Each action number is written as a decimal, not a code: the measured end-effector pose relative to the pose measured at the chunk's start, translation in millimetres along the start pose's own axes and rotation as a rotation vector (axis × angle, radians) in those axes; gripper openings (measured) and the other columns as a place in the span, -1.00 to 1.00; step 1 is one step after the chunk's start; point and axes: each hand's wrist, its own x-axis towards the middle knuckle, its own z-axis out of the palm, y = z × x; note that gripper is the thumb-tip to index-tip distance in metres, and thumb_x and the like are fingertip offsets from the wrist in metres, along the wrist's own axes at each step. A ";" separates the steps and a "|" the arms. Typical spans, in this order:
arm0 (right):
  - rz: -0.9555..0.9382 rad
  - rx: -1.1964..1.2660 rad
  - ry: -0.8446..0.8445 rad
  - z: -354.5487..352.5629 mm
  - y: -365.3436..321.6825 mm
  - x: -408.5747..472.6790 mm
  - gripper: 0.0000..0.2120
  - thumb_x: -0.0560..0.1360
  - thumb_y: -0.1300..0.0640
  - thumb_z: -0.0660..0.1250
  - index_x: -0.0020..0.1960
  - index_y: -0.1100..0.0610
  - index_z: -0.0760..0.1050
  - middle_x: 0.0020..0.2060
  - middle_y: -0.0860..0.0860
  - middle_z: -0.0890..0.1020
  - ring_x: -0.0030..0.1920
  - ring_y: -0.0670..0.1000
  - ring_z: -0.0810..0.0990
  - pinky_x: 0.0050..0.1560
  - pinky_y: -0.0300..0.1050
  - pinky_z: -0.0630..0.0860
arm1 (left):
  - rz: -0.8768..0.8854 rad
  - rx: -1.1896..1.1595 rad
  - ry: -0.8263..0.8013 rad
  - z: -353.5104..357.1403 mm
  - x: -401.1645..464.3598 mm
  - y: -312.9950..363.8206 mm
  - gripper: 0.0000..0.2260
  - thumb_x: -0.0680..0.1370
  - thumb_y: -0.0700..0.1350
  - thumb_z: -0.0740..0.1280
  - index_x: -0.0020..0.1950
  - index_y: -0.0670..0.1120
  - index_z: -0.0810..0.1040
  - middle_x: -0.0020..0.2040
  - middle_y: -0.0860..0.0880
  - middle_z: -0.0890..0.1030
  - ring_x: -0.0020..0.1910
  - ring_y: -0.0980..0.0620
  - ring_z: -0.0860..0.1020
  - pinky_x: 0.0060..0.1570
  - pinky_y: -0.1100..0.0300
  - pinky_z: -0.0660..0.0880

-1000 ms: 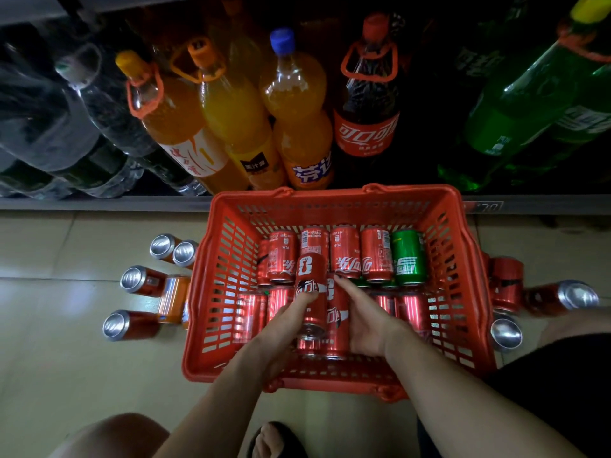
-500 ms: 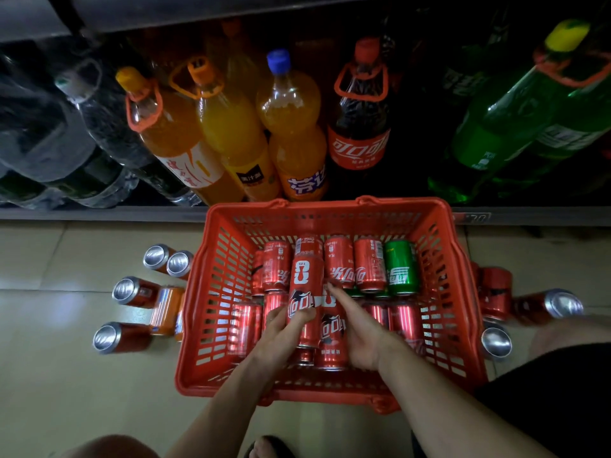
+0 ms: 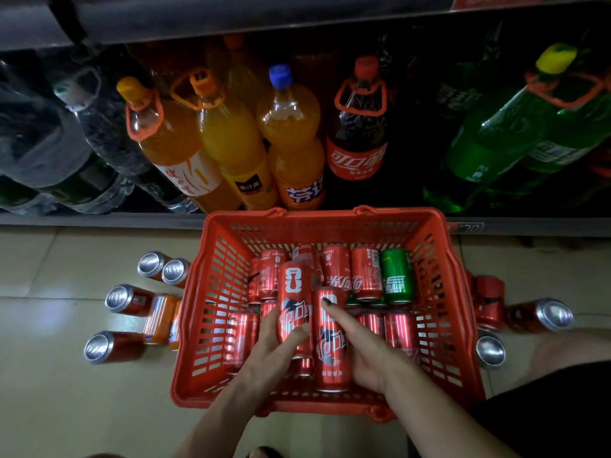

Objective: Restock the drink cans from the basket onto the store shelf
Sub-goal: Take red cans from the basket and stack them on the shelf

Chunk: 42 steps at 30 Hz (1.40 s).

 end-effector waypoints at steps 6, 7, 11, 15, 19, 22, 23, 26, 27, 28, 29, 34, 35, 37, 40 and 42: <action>-0.127 -0.027 0.034 9.9 -2.8 -1.5 -0.47 0.46 -0.16 0.48 0.38 -0.01 0.53 0.14 0.08 0.74 0.15 0.11 0.73 0.23 0.14 0.60 | 0.051 -0.029 -0.028 -5.6 -0.4 4.5 -0.65 0.66 -0.14 0.36 0.37 0.19 0.45 0.14 0.20 0.72 0.11 0.21 0.69 -0.02 0.35 0.59; -0.160 -0.046 0.035 10.7 -4.7 -1.8 -0.43 0.43 -0.17 0.50 0.39 -0.04 0.52 0.15 0.06 0.73 0.16 0.11 0.72 0.26 0.17 0.59 | 0.066 -0.041 -0.030 -6.4 -0.4 7.0 -0.63 0.65 -0.15 0.37 0.38 0.19 0.45 0.17 0.19 0.71 0.13 0.21 0.68 0.01 0.34 0.59; -0.302 -0.104 0.038 18.7 -22.7 -12.7 -0.42 0.37 -0.14 0.53 0.36 -0.11 0.51 0.14 0.00 0.74 0.16 0.07 0.72 0.26 0.17 0.60 | 0.128 -0.147 -0.116 -9.3 -0.9 27.2 -0.41 0.55 -0.10 0.46 0.52 0.21 0.35 0.35 0.09 0.65 0.32 0.07 0.62 0.17 0.16 0.61; -0.458 -0.201 0.037 37.0 -61.4 -40.3 -0.43 0.36 -0.10 0.51 0.35 -0.09 0.51 0.12 -0.03 0.75 0.15 0.01 0.72 0.25 0.11 0.60 | 0.220 -0.207 -0.178 -10.8 -6.0 68.7 -0.31 0.48 -0.05 0.53 0.55 0.21 0.34 0.40 0.05 0.61 0.37 0.03 0.59 0.22 0.07 0.60; -0.619 -0.288 0.041 70.0 -112.4 -99.6 -0.48 0.38 -0.10 0.59 0.30 -0.08 0.55 0.15 0.00 0.73 0.18 0.04 0.71 0.26 0.14 0.59 | 0.307 -0.241 -0.174 -8.9 -36.0 137.3 -0.31 0.40 -0.05 0.55 0.50 0.13 0.40 0.35 -0.01 0.65 0.33 -0.04 0.63 0.18 0.06 0.62; -0.722 -0.318 0.045 105.4 -153.1 -169.0 -0.44 0.32 -0.12 0.55 0.29 -0.10 0.56 0.18 0.00 0.72 0.21 0.04 0.70 0.25 0.08 0.58 | 0.365 -0.237 -0.189 -9.5 -82.3 212.3 -0.34 0.39 -0.06 0.57 0.44 0.19 0.43 0.30 0.04 0.68 0.30 -0.01 0.65 0.15 0.08 0.64; -0.754 -0.320 0.046 119.2 -167.4 -196.6 -0.43 0.31 -0.11 0.55 0.30 -0.08 0.56 0.18 0.02 0.72 0.21 0.06 0.69 0.26 0.10 0.57 | 0.395 -0.231 -0.201 -10.5 -101.4 240.8 -0.35 0.38 -0.04 0.57 0.42 0.22 0.44 0.29 0.04 0.68 0.29 -0.02 0.65 0.16 0.06 0.64; -0.834 -0.333 0.029 169.5 -213.7 -293.1 -0.38 0.33 -0.07 0.55 0.35 -0.01 0.52 0.19 0.06 0.71 0.21 0.09 0.70 0.24 0.09 0.60 | 0.480 -0.215 -0.232 -14.6 -166.5 335.8 -0.43 0.34 -0.01 0.58 0.29 0.31 0.53 0.27 0.01 0.69 0.26 -0.06 0.67 0.12 0.06 0.66; -0.859 -0.335 0.029 188.3 -229.0 -328.5 -0.39 0.33 -0.06 0.55 0.34 -0.01 0.52 0.19 0.06 0.71 0.21 0.09 0.70 0.22 0.09 0.62 | 0.509 -0.211 -0.244 -16.0 -190.5 370.0 -0.43 0.32 -0.01 0.58 0.28 0.30 0.54 0.26 0.02 0.70 0.25 -0.05 0.68 0.09 0.12 0.66; -0.886 -0.333 0.031 207.3 -244.1 -364.6 -0.41 0.33 -0.04 0.56 0.33 -0.02 0.53 0.19 0.06 0.72 0.20 0.10 0.70 0.22 0.11 0.62 | 0.538 -0.209 -0.255 -17.0 -215.3 404.7 -0.42 0.31 -0.01 0.58 0.30 0.27 0.53 0.25 0.02 0.70 0.24 -0.04 0.68 0.06 0.17 0.66; -0.913 -0.326 0.034 226.9 -258.6 -400.6 -0.43 0.33 -0.03 0.56 0.32 -0.04 0.54 0.19 0.07 0.71 0.21 0.12 0.70 0.24 0.15 0.60 | 0.566 -0.210 -0.267 -18.3 -239.9 438.5 -0.41 0.31 -0.02 0.58 0.30 0.25 0.54 0.24 0.03 0.70 0.23 -0.04 0.68 0.05 0.19 0.65; -1.078 -0.418 0.070 326.2 -330.0 -583.8 -0.35 0.34 -0.08 0.55 0.40 -0.07 0.50 0.23 0.01 0.70 0.25 0.06 0.68 0.31 0.17 0.55 | 0.715 -0.158 -0.325 -25.1 -370.1 607.2 -0.41 0.31 -0.01 0.57 0.32 0.23 0.56 0.26 0.02 0.70 0.26 -0.05 0.67 0.13 0.04 0.65; -1.110 -0.435 0.066 344.5 -343.1 -619.8 -0.33 0.34 -0.09 0.54 0.42 -0.08 0.48 0.24 -0.01 0.70 0.25 0.05 0.67 0.30 0.15 0.55 | 0.742 -0.139 -0.341 -26.7 -395.6 638.8 -0.39 0.31 0.00 0.56 0.35 0.18 0.52 0.24 0.05 0.71 0.24 -0.01 0.68 0.08 0.11 0.66; -1.169 -0.460 0.056 379.5 -368.0 -687.5 -0.30 0.34 -0.09 0.54 0.45 -0.07 0.45 0.24 -0.01 0.69 0.26 0.05 0.67 0.31 0.17 0.55 | 0.804 -0.120 -0.363 -29.3 -443.2 698.7 -0.36 0.33 -0.03 0.57 0.38 0.12 0.46 0.19 0.12 0.72 0.18 0.09 0.70 -0.01 0.27 0.64; -1.253 -0.477 0.051 424.8 -401.5 -772.2 -0.29 0.33 -0.14 0.57 0.43 -0.05 0.48 0.24 -0.01 0.69 0.26 0.06 0.67 0.31 0.20 0.53 | 0.907 -0.075 -0.351 -27.7 -505.2 780.7 -0.45 0.48 -0.15 0.58 0.39 0.09 0.44 0.15 0.16 0.73 0.14 0.15 0.70 -0.04 0.33 0.63; -1.296 -0.452 0.047 447.9 -422.3 -817.8 -0.37 0.36 -0.12 0.55 0.40 -0.06 0.51 0.23 0.00 0.70 0.25 0.07 0.68 0.30 0.22 0.54 | 0.977 -0.047 -0.344 -25.5 -539.1 829.7 -0.49 0.51 -0.18 0.54 0.38 0.07 0.44 0.14 0.16 0.73 0.13 0.16 0.70 -0.04 0.33 0.62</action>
